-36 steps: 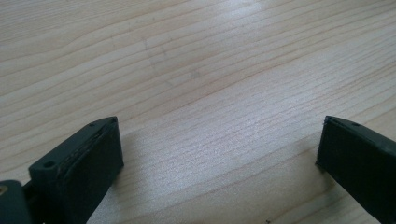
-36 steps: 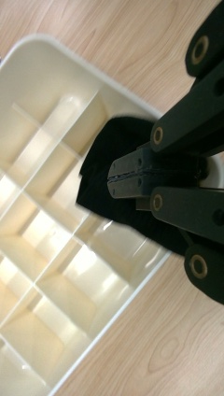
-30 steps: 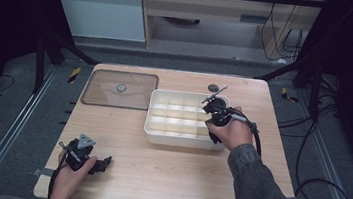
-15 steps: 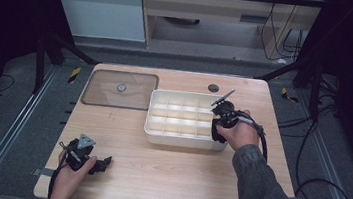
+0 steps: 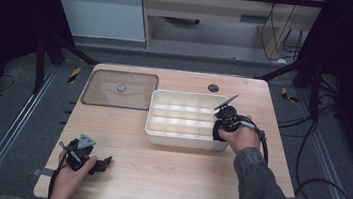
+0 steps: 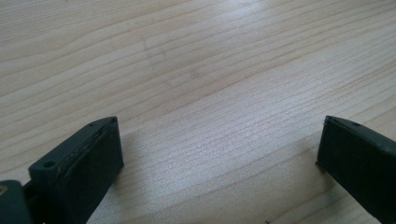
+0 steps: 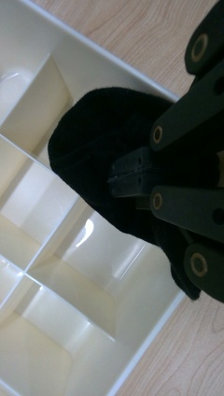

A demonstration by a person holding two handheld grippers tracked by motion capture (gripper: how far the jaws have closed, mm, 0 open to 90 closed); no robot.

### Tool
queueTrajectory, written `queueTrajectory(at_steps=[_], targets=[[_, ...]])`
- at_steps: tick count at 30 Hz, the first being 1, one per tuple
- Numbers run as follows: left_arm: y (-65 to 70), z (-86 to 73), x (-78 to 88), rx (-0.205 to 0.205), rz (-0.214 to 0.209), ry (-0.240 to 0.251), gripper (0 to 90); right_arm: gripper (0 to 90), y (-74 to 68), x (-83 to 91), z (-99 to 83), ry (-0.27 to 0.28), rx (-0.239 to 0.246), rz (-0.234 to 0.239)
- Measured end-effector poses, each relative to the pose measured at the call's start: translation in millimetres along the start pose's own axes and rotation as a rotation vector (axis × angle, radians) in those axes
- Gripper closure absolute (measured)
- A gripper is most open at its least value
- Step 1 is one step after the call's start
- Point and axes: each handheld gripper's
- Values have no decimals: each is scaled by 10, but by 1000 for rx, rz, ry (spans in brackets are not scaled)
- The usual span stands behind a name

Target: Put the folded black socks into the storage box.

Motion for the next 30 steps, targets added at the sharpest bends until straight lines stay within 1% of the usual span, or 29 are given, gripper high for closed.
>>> queueTrajectory(at_steps=[2, 4, 8, 9, 10, 12, 14, 17, 23, 25, 27, 28, 29, 30], targets=[[-1, 0, 2, -4, -1, -3, 0, 900, -10, -21, -10, -12, 0, 6], [-1, 0, 2, -4, 0, -3, 0, 900, -16, -55, -28, -24, 7, 1], [0, 0, 3, -4, 0, -3, 0, 900, -11, -117, -50, -48, 5, 10], [1, 0, 3, -5, 0, -3, 0, 900, -21, -134, -52, -55, 0, 5], [0, 0, 3, -5, 0, -4, 0, 900, -20, -150, -53, -56, 7, 5], [0, 1, 3, -5, -1, -3, 0, 900, -35, -174, -50, -68, -2, 2], [0, 1, 2, -5, -1, -3, 0, 900, -31, -183, -43, -74, 3, 2], [0, 1, 2, -5, -1, -3, 0, 900, -25, -186, -41, -74, 2, 9], [3, 3, 0, -6, -1, -3, 0, 900, -44, -217, -43, -86, -7, 1], [4, 3, 0, -6, -1, -2, 0, 900, -51, -234, -41, -89, 2, -7], [2, 3, 3, -11, -1, -6, 0, 900, -52, -239, -39, -92, -4, -4], [2, 3, 3, -11, -1, -6, 0, 900, -41, -252, -44, -87, 7, -8], [2, 3, 3, -11, -1, -6, 0, 900, -43, -250, -43, -90, -9, 0], [3, 3, 3, -10, 0, -6, 0, 900, -38, -253, -45, -89, -12, 5]])
Point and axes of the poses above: each handheld gripper's, and its own axes: x roughly backward along the jaws, z roughly out of its top, y roughly to its right, and after that the axes turned 8 degrees about -x, right-handed
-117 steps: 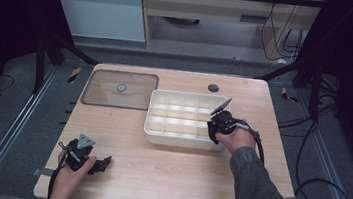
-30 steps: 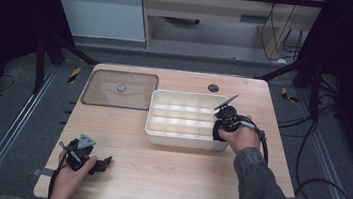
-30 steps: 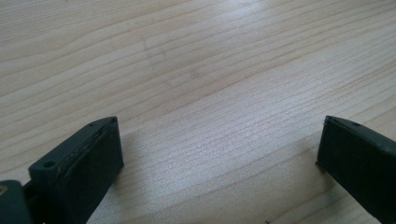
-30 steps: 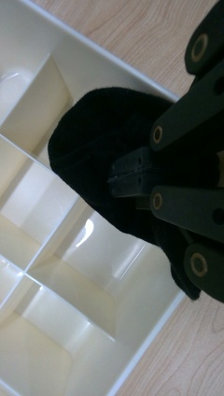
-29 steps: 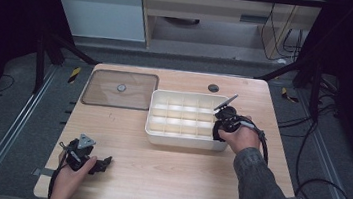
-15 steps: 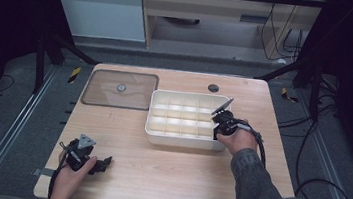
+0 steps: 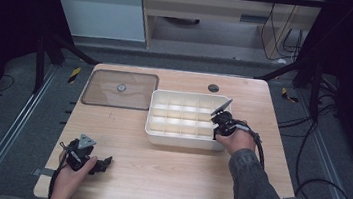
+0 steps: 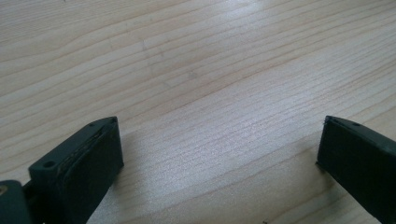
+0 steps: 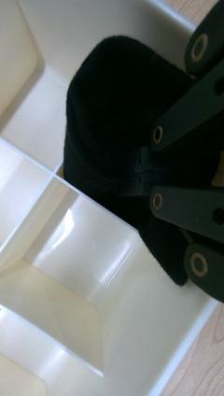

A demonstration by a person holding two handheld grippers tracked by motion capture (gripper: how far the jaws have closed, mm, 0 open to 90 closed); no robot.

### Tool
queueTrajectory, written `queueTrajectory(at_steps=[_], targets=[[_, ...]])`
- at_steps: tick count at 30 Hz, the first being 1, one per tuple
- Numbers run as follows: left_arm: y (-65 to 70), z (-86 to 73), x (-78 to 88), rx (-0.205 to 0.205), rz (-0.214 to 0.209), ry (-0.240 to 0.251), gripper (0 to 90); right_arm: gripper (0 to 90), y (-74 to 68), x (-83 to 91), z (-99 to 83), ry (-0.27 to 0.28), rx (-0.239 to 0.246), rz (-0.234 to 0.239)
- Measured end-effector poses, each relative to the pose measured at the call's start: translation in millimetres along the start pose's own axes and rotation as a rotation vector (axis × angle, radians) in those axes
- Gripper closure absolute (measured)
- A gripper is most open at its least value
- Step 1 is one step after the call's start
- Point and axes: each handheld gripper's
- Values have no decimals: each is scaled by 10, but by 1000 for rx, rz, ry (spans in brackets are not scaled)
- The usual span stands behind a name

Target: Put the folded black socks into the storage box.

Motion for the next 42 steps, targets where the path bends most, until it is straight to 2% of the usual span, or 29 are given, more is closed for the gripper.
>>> queueTrajectory(at_steps=[2, 7, 12, 20, 30, 33, 38, 40, 41, 42], targets=[[1, 0, 0, 0, 0, 0, 0, 900, 5, -4, -4, -1, -12, 6], [2, 4, -3, -2, -2, -1, 0, 900, -5, -21, -11, 2, -7, -1], [5, 6, -8, -2, -1, 2, 0, 900, 15, -29, -27, 11, -21, 20], [3, 18, -25, -5, 3, 8, 0, 900, 17, -28, -18, 3, -17, 21], [8, 24, -33, -2, 0, 10, 0, 900, 21, -30, -47, 26, -47, 27], [8, 23, -34, -2, 0, 11, 0, 900, 27, -14, -62, 42, -36, 31], [7, 24, -33, -4, -1, 10, 0, 900, 43, 64, -137, 106, -60, 45], [7, 24, -33, -4, 0, 10, 0, 900, 54, 93, -154, 133, -42, 37], [7, 24, -33, -5, 0, 10, 0, 900, 46, 128, -159, 135, -63, 48], [7, 24, -33, -5, 0, 9, 0, 900, 55, 166, -165, 150, -64, 49]])
Point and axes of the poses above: each handheld gripper's, and its own axes: x roughly backward along the jaws, z roughly out of its top, y roughly to its right, and after that the axes turned 8 degrees about -x, right-handed
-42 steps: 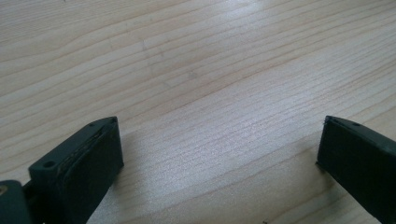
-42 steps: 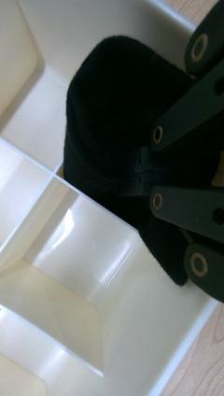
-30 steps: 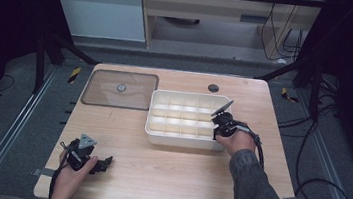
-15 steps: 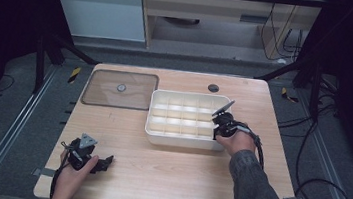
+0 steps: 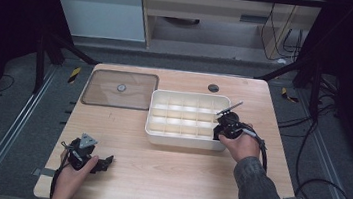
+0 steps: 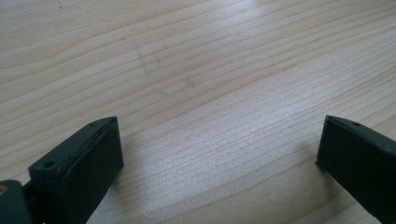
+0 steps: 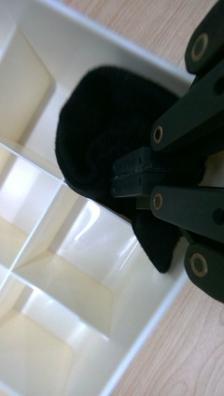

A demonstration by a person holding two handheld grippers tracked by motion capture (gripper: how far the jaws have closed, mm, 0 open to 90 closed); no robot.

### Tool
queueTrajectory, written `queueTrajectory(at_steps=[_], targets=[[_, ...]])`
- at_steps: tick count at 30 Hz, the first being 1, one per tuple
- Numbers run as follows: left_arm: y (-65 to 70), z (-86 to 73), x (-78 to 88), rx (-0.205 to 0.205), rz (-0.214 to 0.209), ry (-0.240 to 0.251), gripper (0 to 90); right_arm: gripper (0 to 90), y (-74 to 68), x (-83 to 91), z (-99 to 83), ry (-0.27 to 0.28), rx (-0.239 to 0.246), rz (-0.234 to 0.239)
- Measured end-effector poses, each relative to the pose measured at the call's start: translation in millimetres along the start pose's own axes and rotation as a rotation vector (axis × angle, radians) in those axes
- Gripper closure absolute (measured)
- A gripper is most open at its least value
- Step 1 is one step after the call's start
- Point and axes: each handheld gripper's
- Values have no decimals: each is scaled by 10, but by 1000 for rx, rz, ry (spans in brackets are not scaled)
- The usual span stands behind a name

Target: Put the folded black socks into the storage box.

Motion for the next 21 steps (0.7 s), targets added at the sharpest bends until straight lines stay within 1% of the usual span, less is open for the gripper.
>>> queueTrajectory(at_steps=[1, 3, 5, 10, 12, 15, 16, 21], targets=[[0, 1, 0, 0, 0, 0, 0, 900, 7, 40, 2, 12, -5, 3], [-3, 3, 0, -4, -1, -2, 0, 900, 29, 117, 13, 39, 3, 4], [-4, 3, 0, -5, 0, -2, 0, 900, 42, 228, 26, 71, -5, 11], [2, 0, 0, 2, -1, 0, 0, 900, 67, 467, 30, 153, 1, 27], [5, -1, -2, 5, 1, 3, 0, 900, 76, 522, 23, 183, 5, 33], [2, -2, 0, 0, 1, 2, 0, 900, 86, 593, 12, 217, 3, 39], [5, -3, -2, 5, 1, 5, 0, 900, 94, 612, 6, 229, 3, 41], [1, -6, -3, 1, 1, 8, 0, 900, 145, 678, -18, 260, -10, 43]])
Point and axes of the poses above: each handheld gripper's, and its own axes: x roughly backward along the jaws, z roughly out of its top, y roughly to its right, and after that the axes turned 8 degrees about -x, right-handed
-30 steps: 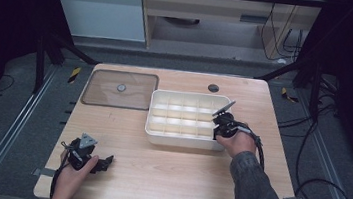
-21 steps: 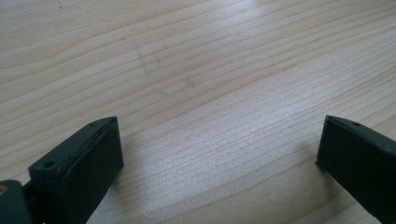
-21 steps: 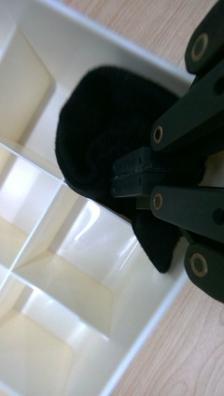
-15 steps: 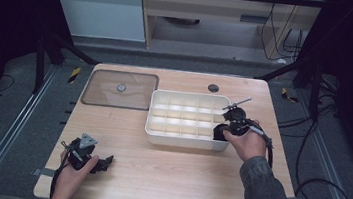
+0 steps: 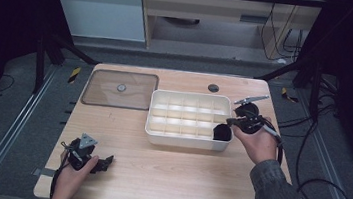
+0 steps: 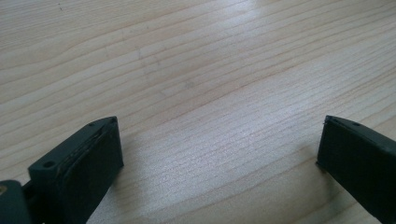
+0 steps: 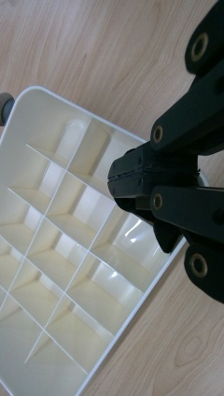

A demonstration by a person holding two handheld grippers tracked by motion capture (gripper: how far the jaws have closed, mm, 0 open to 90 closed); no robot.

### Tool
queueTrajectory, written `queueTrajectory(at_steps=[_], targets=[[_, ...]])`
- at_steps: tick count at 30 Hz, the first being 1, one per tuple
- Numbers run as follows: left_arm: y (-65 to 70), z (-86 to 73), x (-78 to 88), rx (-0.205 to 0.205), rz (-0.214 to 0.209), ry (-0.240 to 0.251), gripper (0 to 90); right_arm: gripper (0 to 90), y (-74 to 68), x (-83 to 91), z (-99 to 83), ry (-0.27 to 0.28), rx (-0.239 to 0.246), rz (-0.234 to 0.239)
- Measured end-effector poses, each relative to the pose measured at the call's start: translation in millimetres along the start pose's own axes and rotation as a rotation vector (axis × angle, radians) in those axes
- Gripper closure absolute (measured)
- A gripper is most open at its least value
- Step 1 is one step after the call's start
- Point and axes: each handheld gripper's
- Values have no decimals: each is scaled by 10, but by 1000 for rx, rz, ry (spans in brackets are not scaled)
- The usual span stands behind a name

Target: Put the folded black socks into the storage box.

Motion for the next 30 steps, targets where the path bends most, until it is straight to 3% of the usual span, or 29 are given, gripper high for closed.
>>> queueTrajectory(at_steps=[13, 30], targets=[[-8, 4, -7, -7, -1, 3, 0, 883, 173, 199, -62, 97, -47, 19], [0, 3, -8, -4, -3, 5, 0, 835, 228, 426, -188, 173, -78, 29]])
Point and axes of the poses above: each handheld gripper's, and its own axes: x roughly backward along the jaws, z roughly out of its top, y roughly to its right, and after that the axes turned 8 degrees about -x, right-handed
